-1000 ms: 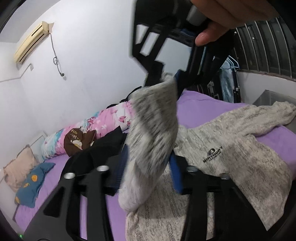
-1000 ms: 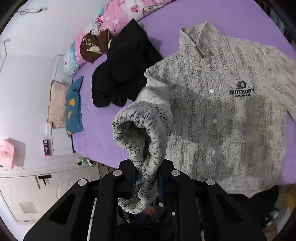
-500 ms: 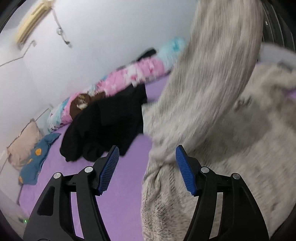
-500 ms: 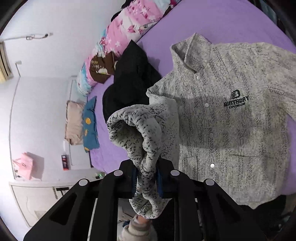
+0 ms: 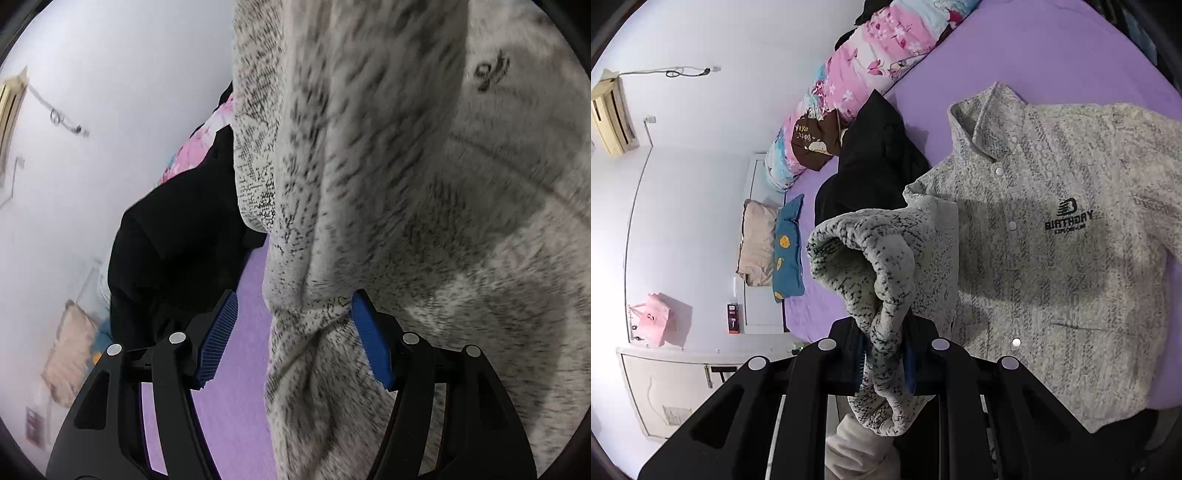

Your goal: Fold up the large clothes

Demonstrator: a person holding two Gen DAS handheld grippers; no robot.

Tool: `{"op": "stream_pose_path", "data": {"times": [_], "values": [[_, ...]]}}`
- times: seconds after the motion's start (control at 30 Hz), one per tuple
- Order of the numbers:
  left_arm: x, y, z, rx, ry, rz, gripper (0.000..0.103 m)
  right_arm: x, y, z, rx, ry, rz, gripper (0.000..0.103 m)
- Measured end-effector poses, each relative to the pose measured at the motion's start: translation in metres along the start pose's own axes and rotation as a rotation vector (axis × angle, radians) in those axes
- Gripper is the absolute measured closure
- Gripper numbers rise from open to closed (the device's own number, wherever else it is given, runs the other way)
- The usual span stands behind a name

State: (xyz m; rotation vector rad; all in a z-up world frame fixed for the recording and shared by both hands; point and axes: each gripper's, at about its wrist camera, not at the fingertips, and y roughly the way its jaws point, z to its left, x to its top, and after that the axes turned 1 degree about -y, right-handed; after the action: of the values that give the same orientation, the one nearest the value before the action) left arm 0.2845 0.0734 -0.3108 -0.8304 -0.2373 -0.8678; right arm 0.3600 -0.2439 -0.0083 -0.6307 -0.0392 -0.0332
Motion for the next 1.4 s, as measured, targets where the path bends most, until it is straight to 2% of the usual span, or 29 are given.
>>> {"op": "stream_pose_path", "data": {"times": [0.07, 0.13, 0.2, 0.33, 0.4, 0.53, 0.63, 0.7, 0.83, 0.97, 1.13, 1.23, 1.3, 1.33, 1.4], "values": [[-0.001, 0.007, -0.003, 0.012, 0.043, -0.016, 0.041, -0.003, -0.002, -0.015, 0.014, 0.015, -0.009, 0.087], [-0.003, 0.011, -0.006, 0.005, 0.077, -0.025, 0.049, -0.008, -0.006, -0.027, 0.018, 0.022, -0.023, 0.087], [-0.005, 0.015, -0.009, -0.025, 0.117, -0.020, 0.063, -0.014, -0.010, -0.046, 0.010, 0.032, -0.047, 0.087], [-0.010, 0.016, -0.011, -0.052, 0.141, -0.011, 0.069, -0.025, -0.015, -0.098, -0.007, 0.093, -0.092, 0.087], [-0.016, 0.015, -0.010, -0.062, 0.163, -0.012, 0.070, -0.028, -0.013, -0.137, -0.028, 0.154, -0.109, 0.087], [-0.030, 0.006, -0.008, -0.075, 0.216, -0.021, 0.070, -0.029, 0.004, -0.198, -0.118, 0.210, -0.088, 0.087], [-0.042, 0.000, -0.003, -0.100, 0.253, -0.029, 0.067, -0.031, 0.018, -0.234, -0.143, 0.241, -0.073, 0.087], [-0.041, -0.004, -0.008, -0.151, 0.259, -0.038, 0.051, -0.033, 0.025, -0.256, -0.162, 0.265, -0.069, 0.087], [-0.048, -0.029, -0.012, -0.200, 0.274, -0.060, 0.048, -0.040, 0.035, -0.278, -0.203, 0.266, -0.061, 0.084], [-0.044, -0.057, 0.010, -0.309, 0.152, -0.109, 0.042, -0.042, 0.035, -0.273, -0.215, 0.212, -0.070, 0.084], [-0.007, -0.076, 0.052, -0.438, -0.094, -0.190, 0.031, -0.034, 0.012, -0.218, -0.252, -0.001, -0.101, 0.084], [0.023, -0.068, 0.064, -0.465, -0.199, -0.209, 0.029, -0.028, -0.008, -0.195, -0.239, -0.089, -0.163, 0.085], [0.041, -0.056, 0.067, -0.482, -0.241, -0.203, 0.029, -0.025, -0.018, -0.191, -0.241, -0.136, -0.210, 0.089], [0.046, -0.051, 0.067, -0.493, -0.257, -0.198, 0.029, -0.025, -0.020, -0.193, -0.252, -0.162, -0.227, 0.097], [0.062, -0.029, 0.064, -0.528, -0.283, -0.164, 0.029, -0.024, -0.012, -0.213, -0.284, -0.124, -0.187, 0.098]]}}
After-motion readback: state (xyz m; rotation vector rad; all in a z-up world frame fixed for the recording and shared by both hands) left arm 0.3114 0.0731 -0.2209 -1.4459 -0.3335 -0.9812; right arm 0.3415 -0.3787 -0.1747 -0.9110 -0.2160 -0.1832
